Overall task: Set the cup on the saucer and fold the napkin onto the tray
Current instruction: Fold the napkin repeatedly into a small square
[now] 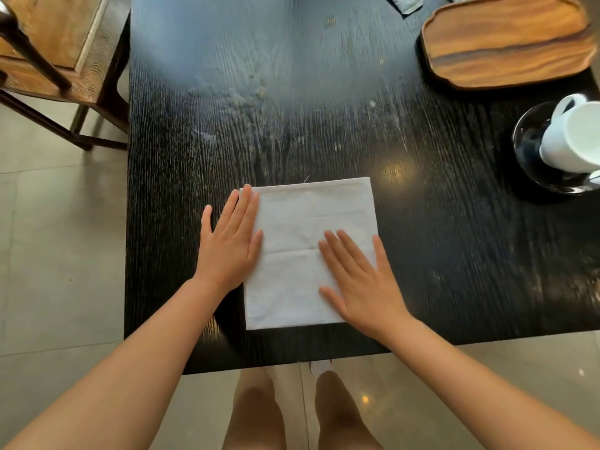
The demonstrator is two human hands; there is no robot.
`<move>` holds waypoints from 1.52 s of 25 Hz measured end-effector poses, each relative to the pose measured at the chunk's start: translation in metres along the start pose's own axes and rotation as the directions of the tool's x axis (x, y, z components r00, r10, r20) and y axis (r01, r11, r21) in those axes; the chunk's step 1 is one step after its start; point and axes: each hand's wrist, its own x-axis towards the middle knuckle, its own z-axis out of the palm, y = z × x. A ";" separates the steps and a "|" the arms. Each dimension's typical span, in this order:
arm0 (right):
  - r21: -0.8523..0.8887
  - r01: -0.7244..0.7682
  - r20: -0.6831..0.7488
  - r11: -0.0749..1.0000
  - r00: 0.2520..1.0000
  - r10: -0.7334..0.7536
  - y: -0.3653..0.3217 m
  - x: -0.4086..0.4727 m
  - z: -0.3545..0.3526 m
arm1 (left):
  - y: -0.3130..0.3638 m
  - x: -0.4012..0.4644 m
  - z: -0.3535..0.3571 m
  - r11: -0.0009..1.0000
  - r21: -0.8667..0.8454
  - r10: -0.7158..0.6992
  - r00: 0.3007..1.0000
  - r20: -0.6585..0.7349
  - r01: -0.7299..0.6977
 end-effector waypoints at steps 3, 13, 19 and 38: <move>-0.037 0.003 0.070 0.999 0.998 0.000 0.033 -0.024 0.006 | 0.000 0.000 0.001 1.000 -0.003 0.005 1.000 -0.002 -0.005; -0.069 0.018 0.071 0.997 0.997 -0.013 0.050 -0.038 0.002 | 0.120 -0.038 0.000 0.995 0.003 0.099 0.987 -0.129 -0.100; -0.064 0.026 0.104 0.998 0.994 -0.019 0.050 -0.037 0.002 | 0.098 -0.065 0.028 0.985 0.073 0.154 0.987 0.038 -0.157; -0.044 0.254 0.106 0.966 0.963 -0.248 0.050 -0.091 0.005 | 0.016 -0.137 0.002 0.915 0.129 0.348 0.908 0.233 -0.383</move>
